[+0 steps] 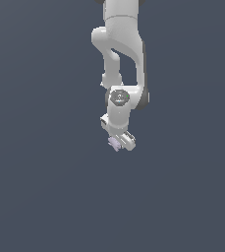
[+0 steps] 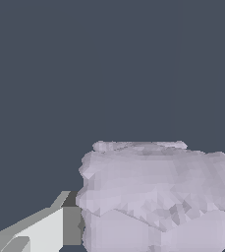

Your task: Pick up the object and move it to a goal position.

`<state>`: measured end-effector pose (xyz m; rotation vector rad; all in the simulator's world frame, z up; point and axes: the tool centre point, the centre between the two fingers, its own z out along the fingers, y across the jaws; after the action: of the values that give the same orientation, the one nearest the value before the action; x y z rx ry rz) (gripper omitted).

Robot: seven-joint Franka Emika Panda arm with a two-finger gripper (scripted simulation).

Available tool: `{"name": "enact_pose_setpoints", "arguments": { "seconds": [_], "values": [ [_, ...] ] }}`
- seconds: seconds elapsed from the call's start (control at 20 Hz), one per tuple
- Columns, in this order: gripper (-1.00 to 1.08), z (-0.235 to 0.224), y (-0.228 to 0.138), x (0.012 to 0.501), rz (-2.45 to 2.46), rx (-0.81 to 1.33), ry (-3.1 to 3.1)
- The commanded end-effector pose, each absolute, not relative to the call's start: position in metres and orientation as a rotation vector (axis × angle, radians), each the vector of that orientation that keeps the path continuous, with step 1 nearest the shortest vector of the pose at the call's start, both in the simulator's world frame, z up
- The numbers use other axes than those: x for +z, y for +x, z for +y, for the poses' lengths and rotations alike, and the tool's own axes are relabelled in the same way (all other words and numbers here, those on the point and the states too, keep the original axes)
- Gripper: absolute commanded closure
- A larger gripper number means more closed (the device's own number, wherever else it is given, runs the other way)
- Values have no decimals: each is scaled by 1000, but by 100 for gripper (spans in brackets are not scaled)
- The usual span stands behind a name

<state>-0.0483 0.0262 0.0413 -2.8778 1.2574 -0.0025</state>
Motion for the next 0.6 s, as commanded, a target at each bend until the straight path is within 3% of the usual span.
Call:
{"name": "enact_pose_setpoints", "arguments": {
  "seconds": [0.0,0.55],
  "values": [
    [108,26,-49,40,1258,0,-2879],
    [108,27,-47,49,1257,-2,-2878]
  ]
}}
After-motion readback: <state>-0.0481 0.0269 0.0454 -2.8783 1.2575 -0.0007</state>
